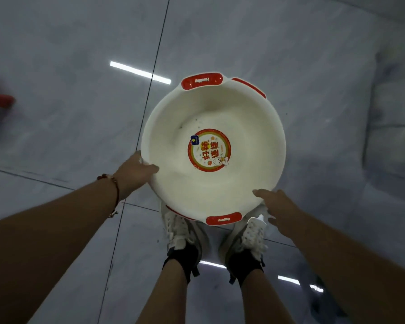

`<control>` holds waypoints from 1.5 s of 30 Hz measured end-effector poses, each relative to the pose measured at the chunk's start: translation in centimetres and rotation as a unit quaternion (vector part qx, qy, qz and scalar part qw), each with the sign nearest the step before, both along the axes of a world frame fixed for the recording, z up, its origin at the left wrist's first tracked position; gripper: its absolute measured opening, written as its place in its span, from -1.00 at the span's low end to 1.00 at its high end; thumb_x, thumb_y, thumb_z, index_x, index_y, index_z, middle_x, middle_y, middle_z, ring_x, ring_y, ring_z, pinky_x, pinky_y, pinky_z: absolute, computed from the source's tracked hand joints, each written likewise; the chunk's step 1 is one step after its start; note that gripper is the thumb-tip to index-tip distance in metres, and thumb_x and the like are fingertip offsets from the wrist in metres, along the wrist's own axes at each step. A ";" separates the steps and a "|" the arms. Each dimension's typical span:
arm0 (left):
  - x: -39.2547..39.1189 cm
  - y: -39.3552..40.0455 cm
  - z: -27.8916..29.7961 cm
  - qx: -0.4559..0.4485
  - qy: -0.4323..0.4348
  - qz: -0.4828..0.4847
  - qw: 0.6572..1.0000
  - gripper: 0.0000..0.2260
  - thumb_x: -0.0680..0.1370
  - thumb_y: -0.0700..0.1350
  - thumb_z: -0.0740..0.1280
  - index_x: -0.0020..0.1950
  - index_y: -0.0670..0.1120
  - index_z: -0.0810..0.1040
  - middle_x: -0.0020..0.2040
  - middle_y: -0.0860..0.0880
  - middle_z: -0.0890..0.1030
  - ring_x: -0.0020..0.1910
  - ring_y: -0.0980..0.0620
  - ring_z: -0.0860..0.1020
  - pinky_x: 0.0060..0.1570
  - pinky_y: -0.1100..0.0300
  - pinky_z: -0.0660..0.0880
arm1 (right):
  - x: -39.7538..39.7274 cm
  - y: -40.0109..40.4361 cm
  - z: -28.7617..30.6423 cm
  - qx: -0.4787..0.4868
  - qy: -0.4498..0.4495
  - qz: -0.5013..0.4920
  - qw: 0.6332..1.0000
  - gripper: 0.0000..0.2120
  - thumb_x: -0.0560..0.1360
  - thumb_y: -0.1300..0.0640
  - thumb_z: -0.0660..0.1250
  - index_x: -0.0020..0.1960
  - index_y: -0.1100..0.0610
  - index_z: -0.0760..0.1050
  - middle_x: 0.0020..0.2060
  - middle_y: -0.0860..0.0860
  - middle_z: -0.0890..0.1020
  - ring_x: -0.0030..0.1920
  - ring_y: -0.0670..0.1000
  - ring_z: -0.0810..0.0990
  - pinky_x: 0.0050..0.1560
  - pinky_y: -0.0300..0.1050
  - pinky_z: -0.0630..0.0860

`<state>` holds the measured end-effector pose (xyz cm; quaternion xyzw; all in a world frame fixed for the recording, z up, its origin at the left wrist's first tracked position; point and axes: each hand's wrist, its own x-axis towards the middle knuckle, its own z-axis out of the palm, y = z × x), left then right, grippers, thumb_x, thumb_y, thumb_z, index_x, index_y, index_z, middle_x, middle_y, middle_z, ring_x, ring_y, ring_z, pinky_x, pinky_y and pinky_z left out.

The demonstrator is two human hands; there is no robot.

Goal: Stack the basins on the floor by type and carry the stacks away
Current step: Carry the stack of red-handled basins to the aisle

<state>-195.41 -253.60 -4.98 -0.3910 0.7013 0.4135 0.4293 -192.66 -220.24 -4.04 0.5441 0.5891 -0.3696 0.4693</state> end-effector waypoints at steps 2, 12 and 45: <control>0.4 -0.2 -0.6 0.035 -0.046 0.041 0.998 -0.45 0.54 -0.06 0.42 0.50 -0.03 0.32 0.32 -0.03 0.49 0.21 -0.10 0.49 0.15 -0.01 0.41 | 0.1 -0.4 -0.9 -0.054 -0.022 -0.065 0.996 -0.57 0.51 0.04 0.41 0.30 0.14 0.38 0.13 0.08 0.51 0.14 0.10 0.47 0.28 0.07 0.39; -3.1 3.1 5.8 0.094 -0.027 0.187 0.978 -0.79 0.57 -0.01 0.34 0.14 -0.08 0.55 0.04 -0.12 0.65 0.02 -0.10 0.58 0.08 0.01 0.56 | -6.3 2.3 4.6 -0.083 0.089 -0.222 0.967 -0.75 0.51 0.25 0.36 0.18 0.23 0.52 0.03 0.18 0.65 -0.08 0.20 0.56 0.13 0.07 0.56; -2.4 28.1 88.9 0.507 0.115 -0.224 0.825 -0.44 0.40 0.03 0.51 0.32 -0.19 0.52 0.24 -0.16 0.55 0.17 -0.23 0.61 -0.06 -0.21 0.63 | 23.5 9.6 91.4 0.131 0.554 -0.583 0.580 -0.49 0.45 0.09 0.46 0.35 0.16 0.43 0.20 0.15 0.57 0.20 0.25 0.52 -0.16 0.23 0.61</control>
